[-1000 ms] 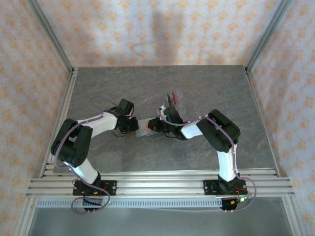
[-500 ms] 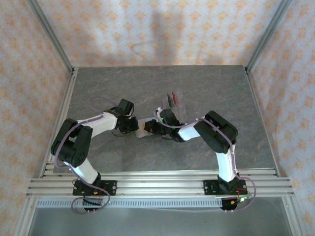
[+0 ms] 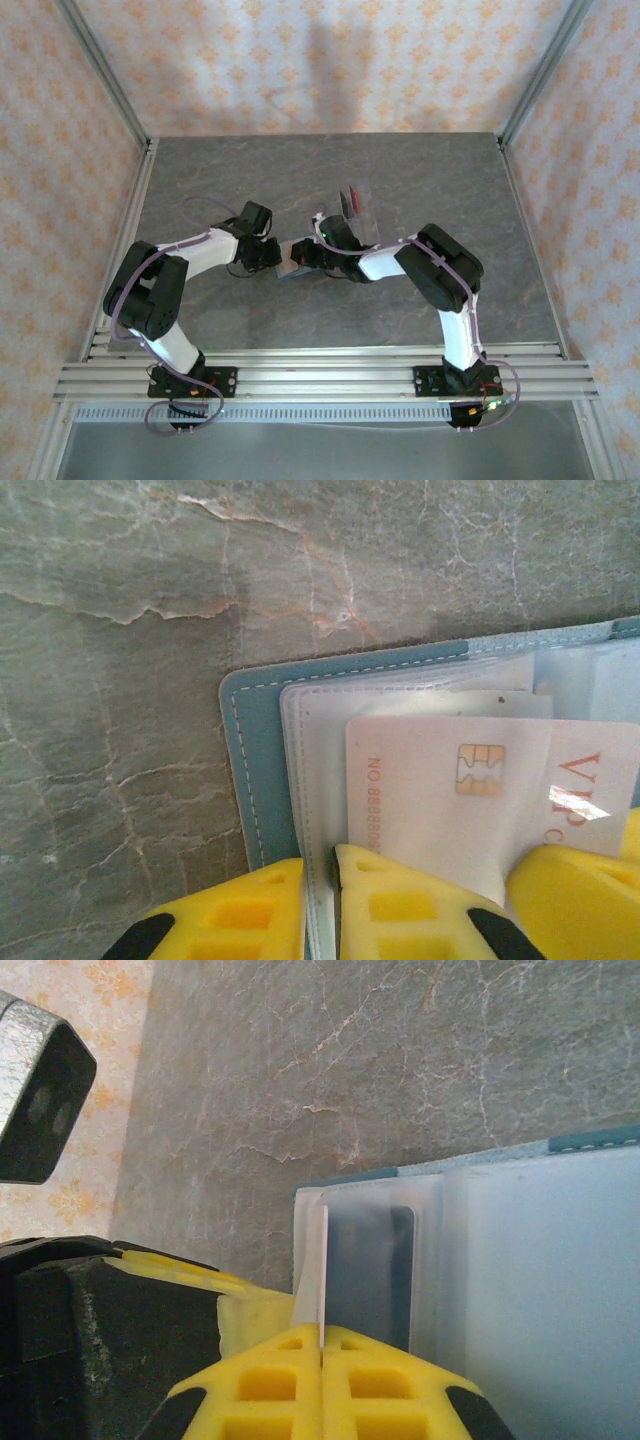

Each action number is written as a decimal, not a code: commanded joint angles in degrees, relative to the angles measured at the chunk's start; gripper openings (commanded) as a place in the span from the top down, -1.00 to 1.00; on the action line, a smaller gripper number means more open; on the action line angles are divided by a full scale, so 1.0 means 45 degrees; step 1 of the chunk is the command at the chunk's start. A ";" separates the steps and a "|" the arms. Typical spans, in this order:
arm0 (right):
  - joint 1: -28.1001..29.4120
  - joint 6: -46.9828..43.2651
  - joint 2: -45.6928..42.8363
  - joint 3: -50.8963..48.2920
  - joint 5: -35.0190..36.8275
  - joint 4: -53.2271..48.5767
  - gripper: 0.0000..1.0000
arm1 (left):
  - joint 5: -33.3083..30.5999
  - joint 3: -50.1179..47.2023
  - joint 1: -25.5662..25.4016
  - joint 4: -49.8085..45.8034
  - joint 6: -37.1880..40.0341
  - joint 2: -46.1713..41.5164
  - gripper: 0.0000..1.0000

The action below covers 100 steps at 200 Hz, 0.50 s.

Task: Put the credit cards into the card holder

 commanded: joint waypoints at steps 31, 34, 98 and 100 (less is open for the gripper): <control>0.0210 -0.0372 0.0826 0.0389 0.0003 -0.0034 1.00 | 0.0216 -0.0333 -0.0114 -0.0396 0.0180 0.0396 0.70; 0.0210 -0.0373 0.0863 0.0430 -0.0058 -0.0013 1.00 | 0.0224 -0.0339 -0.0106 -0.0404 0.0181 0.0389 0.70; 0.0210 -0.0385 0.1289 0.0623 -0.0605 -0.0208 1.00 | 0.0654 -0.0284 -0.0114 -0.0181 -0.0086 0.0281 0.69; 0.0210 -0.0385 0.1290 0.0620 -0.0598 -0.0218 1.00 | 0.0679 -0.0275 -0.0124 -0.0168 -0.0110 0.0245 0.69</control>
